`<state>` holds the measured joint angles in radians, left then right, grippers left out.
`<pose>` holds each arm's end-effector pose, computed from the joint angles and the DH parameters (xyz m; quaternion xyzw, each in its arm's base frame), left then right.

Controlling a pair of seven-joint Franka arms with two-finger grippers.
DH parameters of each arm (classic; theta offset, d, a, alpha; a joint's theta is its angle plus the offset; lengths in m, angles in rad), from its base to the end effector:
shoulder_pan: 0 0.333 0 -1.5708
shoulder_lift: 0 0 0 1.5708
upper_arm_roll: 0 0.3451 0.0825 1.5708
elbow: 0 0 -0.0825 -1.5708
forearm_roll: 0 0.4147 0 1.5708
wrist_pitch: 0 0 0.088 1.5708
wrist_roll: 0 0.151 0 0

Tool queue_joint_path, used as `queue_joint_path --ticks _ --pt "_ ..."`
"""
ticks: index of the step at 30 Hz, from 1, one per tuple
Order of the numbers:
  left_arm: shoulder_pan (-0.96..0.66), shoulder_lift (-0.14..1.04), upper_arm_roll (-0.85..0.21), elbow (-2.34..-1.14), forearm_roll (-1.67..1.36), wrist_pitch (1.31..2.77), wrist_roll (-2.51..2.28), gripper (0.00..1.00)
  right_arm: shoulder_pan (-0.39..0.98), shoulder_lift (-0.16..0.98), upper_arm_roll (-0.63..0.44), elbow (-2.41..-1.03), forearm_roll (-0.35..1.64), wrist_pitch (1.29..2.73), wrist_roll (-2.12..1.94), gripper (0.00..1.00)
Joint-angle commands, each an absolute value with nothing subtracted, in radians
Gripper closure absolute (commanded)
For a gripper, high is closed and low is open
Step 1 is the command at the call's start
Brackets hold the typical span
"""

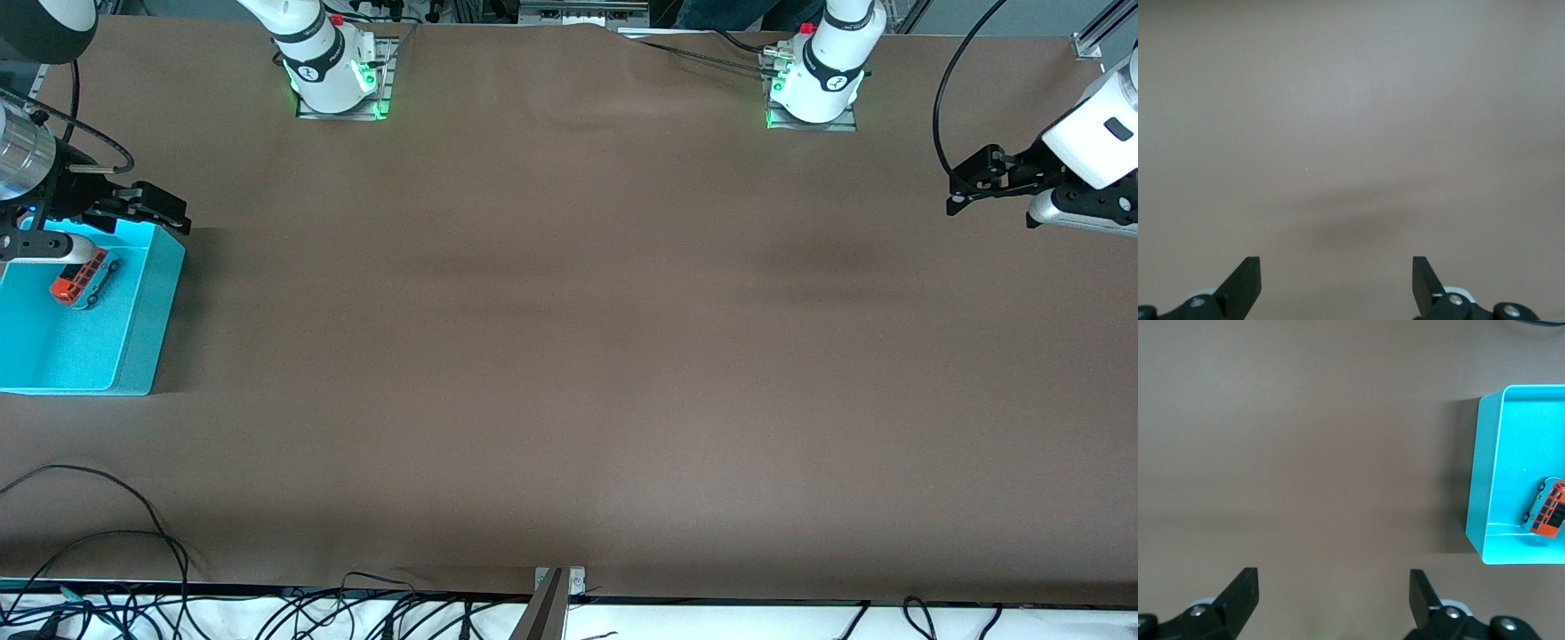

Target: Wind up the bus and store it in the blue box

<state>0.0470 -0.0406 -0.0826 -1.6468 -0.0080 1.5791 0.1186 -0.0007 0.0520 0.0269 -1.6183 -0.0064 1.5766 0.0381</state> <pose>0.5693 -0.0223 0.5955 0.9969 -0.0769 -0.0135 0.0029 0.5945 0.0143 0.5557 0.9989 -0.0058 -0.0467 0.0040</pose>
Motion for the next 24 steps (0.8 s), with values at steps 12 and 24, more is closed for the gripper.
queue_joint_path --ticks 12,24 --pt "0.046 -0.026 -0.087 -1.612 0.015 1.559 0.101 0.0 -0.012 0.038 0.031 -1.615 -0.009 1.531 0.04 0.0" --pt "0.046 -0.026 -0.087 -1.612 0.015 1.559 0.101 0.0 -0.009 0.038 0.032 -1.614 -0.012 1.532 0.038 0.0"
